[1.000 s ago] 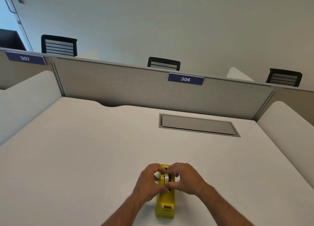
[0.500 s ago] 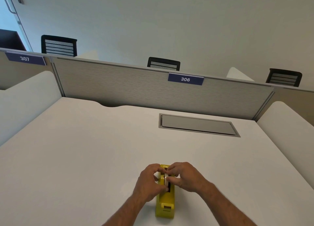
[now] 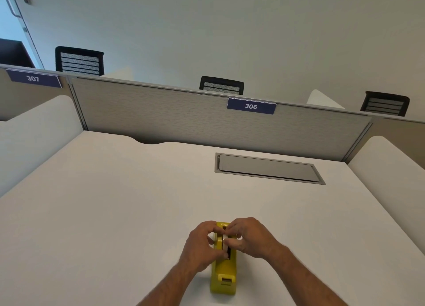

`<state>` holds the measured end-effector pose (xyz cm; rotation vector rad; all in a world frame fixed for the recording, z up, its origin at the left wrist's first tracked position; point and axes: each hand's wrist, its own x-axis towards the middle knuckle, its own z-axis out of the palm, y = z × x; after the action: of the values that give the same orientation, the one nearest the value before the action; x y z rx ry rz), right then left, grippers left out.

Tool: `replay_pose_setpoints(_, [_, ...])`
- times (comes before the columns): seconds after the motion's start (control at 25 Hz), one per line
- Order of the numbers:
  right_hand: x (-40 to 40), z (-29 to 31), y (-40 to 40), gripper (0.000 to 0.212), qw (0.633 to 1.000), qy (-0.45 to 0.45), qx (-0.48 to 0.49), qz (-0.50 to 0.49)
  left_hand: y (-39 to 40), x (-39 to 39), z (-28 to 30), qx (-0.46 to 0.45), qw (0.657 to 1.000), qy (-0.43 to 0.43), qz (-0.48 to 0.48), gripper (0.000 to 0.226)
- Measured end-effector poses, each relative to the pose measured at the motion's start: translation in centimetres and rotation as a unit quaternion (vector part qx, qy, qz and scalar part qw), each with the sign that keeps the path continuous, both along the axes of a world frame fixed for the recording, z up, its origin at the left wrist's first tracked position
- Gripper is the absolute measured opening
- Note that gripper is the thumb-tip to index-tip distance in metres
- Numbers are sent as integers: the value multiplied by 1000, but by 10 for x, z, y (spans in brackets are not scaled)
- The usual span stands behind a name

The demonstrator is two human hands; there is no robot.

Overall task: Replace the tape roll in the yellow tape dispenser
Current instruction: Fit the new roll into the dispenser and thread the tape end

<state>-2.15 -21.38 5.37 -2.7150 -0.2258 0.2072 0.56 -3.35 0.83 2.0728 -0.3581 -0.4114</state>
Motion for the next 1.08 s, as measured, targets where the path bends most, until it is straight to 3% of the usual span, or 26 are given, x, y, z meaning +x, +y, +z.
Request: replay_pose_setpoints(1.08, [-1, 3, 4, 26, 1000, -6, 0, -31, 1, -1, 3, 3, 1000, 1, -2, 52])
